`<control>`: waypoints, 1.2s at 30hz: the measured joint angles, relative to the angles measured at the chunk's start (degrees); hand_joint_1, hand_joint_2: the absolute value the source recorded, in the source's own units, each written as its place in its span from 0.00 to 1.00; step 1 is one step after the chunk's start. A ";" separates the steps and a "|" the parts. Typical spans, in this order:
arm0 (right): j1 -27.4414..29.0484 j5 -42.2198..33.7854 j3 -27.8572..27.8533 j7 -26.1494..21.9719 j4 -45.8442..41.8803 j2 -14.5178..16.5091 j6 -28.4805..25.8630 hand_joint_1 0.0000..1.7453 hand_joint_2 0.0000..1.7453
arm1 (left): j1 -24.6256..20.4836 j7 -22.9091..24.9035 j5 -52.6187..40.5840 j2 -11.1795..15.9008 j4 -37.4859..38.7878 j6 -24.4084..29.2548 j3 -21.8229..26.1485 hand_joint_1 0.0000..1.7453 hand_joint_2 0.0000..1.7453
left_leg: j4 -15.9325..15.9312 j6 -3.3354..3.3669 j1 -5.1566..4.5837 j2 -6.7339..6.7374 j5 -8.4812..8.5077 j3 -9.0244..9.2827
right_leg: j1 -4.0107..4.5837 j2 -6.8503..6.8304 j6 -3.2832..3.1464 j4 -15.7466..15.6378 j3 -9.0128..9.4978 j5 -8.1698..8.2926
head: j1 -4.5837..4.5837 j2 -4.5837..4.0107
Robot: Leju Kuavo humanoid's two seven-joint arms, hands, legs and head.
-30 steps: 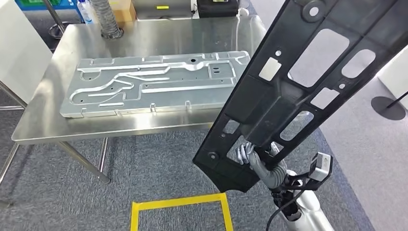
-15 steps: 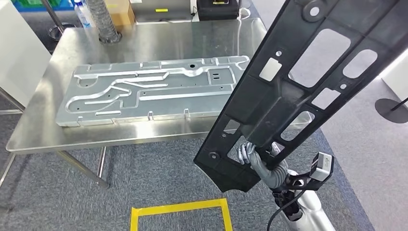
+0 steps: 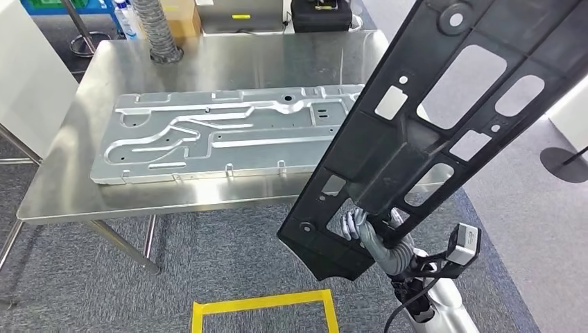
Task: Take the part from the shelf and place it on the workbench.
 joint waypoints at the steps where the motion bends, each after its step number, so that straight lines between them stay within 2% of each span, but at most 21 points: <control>1: 0.00 0.00 -0.10 0.01 -0.04 0.01 0.09 1.00 1.00 | -0.04 -0.01 0.01 0.00 0.00 0.01 0.00 0.00 1.00 | -0.11 0.27 0.00 0.03 0.03 0.07 | -0.03 -0.05 0.14 3.15 -1.50 -1.68 | 0.00 0.00; 3: 0.12 0.01 -0.25 0.02 -0.03 0.01 0.22 1.00 1.00 | -0.05 -0.02 0.01 -0.01 0.00 0.01 0.00 0.00 1.00 | -0.11 0.60 -0.24 0.05 -0.07 0.07 | 0.00 -0.07 0.26 11.17 -5.63 -4.99 | 0.00 0.00; 4: 0.21 0.02 -0.27 0.03 -0.02 0.01 0.23 1.00 1.00 | -0.01 -0.02 0.02 -0.01 0.00 0.01 0.01 0.00 1.00 | -0.10 0.70 -0.39 0.05 -0.12 0.10 | 0.01 -0.07 0.23 13.81 -7.13 -5.52 | 0.00 0.00; 5: 0.28 0.04 -0.28 0.05 -0.01 0.01 0.26 1.00 1.00 | 0.02 -0.02 0.03 -0.01 0.00 0.01 0.01 0.00 1.00 | -0.09 0.77 -0.54 0.03 -0.17 0.18 | 0.03 -0.07 0.09 14.27 -7.59 -4.88 | 0.00 0.00; 6: 0.28 0.05 -0.32 0.06 -0.01 0.00 0.31 1.00 1.00 | 0.02 -0.05 0.04 -0.01 0.00 0.01 0.01 0.00 1.00 | -0.08 0.80 -0.68 -0.01 -0.22 0.33 | 0.09 -0.07 -0.18 12.21 -6.81 -3.12 | 0.00 0.00; 8: -0.08 0.09 -0.48 0.14 -0.02 -0.06 0.44 1.00 1.00 | 0.00 -0.15 0.02 -0.07 0.00 -0.01 0.02 0.00 1.00 | -0.09 0.76 -0.95 -0.07 -0.38 0.67 | 0.47 -0.10 -1.08 4.07 -3.10 1.08 | 0.00 0.00; 10: -1.16 -0.15 -0.68 0.67 0.00 -0.24 0.52 1.00 1.00 | -0.03 -0.22 -0.19 -0.13 0.00 -0.07 0.00 0.00 1.00 | -0.03 0.46 -1.15 -0.02 -0.51 0.69 | 0.95 -0.19 -1.66 -1.34 -0.75 2.97 | 0.00 0.00; 13: -6.01 -1.44 -1.07 3.44 0.90 -1.39 0.29 1.00 1.00 | -0.10 -0.21 -0.83 -0.15 0.00 -0.33 -0.02 0.00 1.00 | 0.00 -0.35 -1.20 0.26 -0.58 0.46 | 0.95 0.00 -1.97 -2.29 -0.73 3.32 | 0.00 0.00; 15: -12.38 -0.24 -1.30 5.31 2.96 -2.90 -0.60 1.00 1.00 | -0.27 -0.26 -1.04 -0.15 0.00 -0.80 -0.04 0.00 1.00 | 1.95 -0.94 -1.20 0.32 -1.91 -0.36 | 0.52 0.11 -2.43 -2.84 -0.65 3.75 | 0.00 0.00; 18: -23.53 7.57 -0.86 5.84 8.32 -5.38 -4.44 1.00 1.00 | -0.30 -0.50 -1.07 -0.12 0.00 -1.34 -0.04 0.00 1.00 | 12.43 -1.62 -0.80 0.26 -6.90 -5.29 | 0.45 0.00 -2.74 -3.01 -0.71 3.99 | 0.00 0.00; 19: -28.05 13.33 0.01 6.14 11.03 -6.09 -7.82 1.00 1.00 | -0.24 -0.80 -1.24 -0.10 0.00 -1.35 -0.04 0.00 1.00 | 15.63 -1.80 -0.68 0.26 -7.77 -6.95 | 0.47 -0.02 -2.75 -2.89 -0.83 4.00 | 0.00 0.00; 20: -33.54 21.74 1.65 7.09 14.72 -6.69 -12.50 1.00 1.00 | -0.22 -1.20 -1.65 -0.07 0.00 -1.33 -0.09 0.00 1.00 | 16.98 -1.94 -0.61 0.27 -7.54 -7.78 | 0.44 0.01 -2.75 -2.69 -0.99 4.02 | 0.00 0.00; 21: -40.06 32.18 4.05 8.68 19.47 -7.07 -17.54 1.00 1.00 | -0.27 -1.61 -2.28 -0.03 0.00 -1.31 -0.23 0.00 1.00 | 15.90 -2.01 -0.55 0.28 -6.17 -7.49 | 0.38 0.12 -2.71 -2.41 -1.16 4.01 | 0.00 0.00; 24: -59.52 67.30 13.17 13.86 37.21 -7.10 -28.49 1.00 1.00 | -1.01 -2.11 -4.05 0.10 0.00 -1.10 -1.01 0.00 1.00 | 4.90 -1.69 -0.47 0.43 -0.55 -2.78 | 0.41 0.01 -2.13 -1.60 -1.40 3.65 | 0.00 0.00; 26: -67.85 82.75 18.83 16.70 47.79 -6.22 -31.17 1.00 1.00 | -1.43 -2.40 -4.28 0.11 0.00 -0.92 -1.45 0.00 1.00 | 1.35 -1.10 -0.53 0.29 0.51 -1.42 | 0.78 -0.61 -1.52 -1.49 -1.48 3.54 | 0.00 0.00; 28: -72.59 86.86 23.90 19.24 55.87 -4.74 -32.02 1.00 1.00 | -1.47 -2.85 -4.21 0.10 0.00 -0.83 -1.66 0.00 1.00 | 0.99 -0.49 -0.48 0.03 0.78 -1.48 | 0.93 -0.98 -1.02 -1.62 -1.56 3.60 | -0.01 0.00; 30: -74.64 86.13 27.76 20.86 61.57 -3.22 -32.35 1.00 1.00 | -1.58 -3.38 -3.98 0.09 0.00 -0.86 -1.69 0.00 1.00 | 0.42 0.05 -0.28 0.05 1.07 -1.24 | 0.81 -0.91 -0.59 -0.35 -2.16 2.64 | -0.01 0.00; 32: -75.22 85.84 30.41 21.69 65.89 -1.94 -32.59 1.00 1.00 | -1.87 -4.02 -3.72 0.02 0.00 -1.01 -1.69 0.00 1.00 | 0.10 0.45 -0.17 0.11 1.15 -1.05 | 0.64 -0.77 -0.15 5.32 -4.91 -0.15 | 0.00 0.00; 34: -74.91 85.57 32.17 22.02 69.51 -1.02 -32.65 1.00 1.00 | -2.01 -4.43 -3.55 -0.07 0.00 -0.93 -1.68 0.00 1.00 | 0.11 0.66 -0.16 0.03 1.03 -1.02 | 0.54 -0.73 0.16 12.78 -9.01 -2.58 | 0.00 0.00; 35: -74.59 85.34 32.69 22.06 70.94 -0.70 -32.66 1.00 1.00 | -1.95 -4.50 -3.49 -0.09 0.00 -0.80 -1.67 0.00 1.00 | 0.12 0.71 -0.17 -0.06 0.94 -0.97 | 0.52 -0.72 0.20 14.49 -10.27 -2.47 | 0.00 0.00; 36: -74.30 85.06 33.03 22.05 72.14 -0.39 -32.68 1.00 1.00 | -1.86 -4.51 -3.40 -0.09 0.00 -0.66 -1.66 0.00 1.00 | 0.14 0.70 -0.17 -0.15 0.83 -0.88 | 0.53 -0.71 0.13 13.92 -10.48 -1.24 | 0.00 0.00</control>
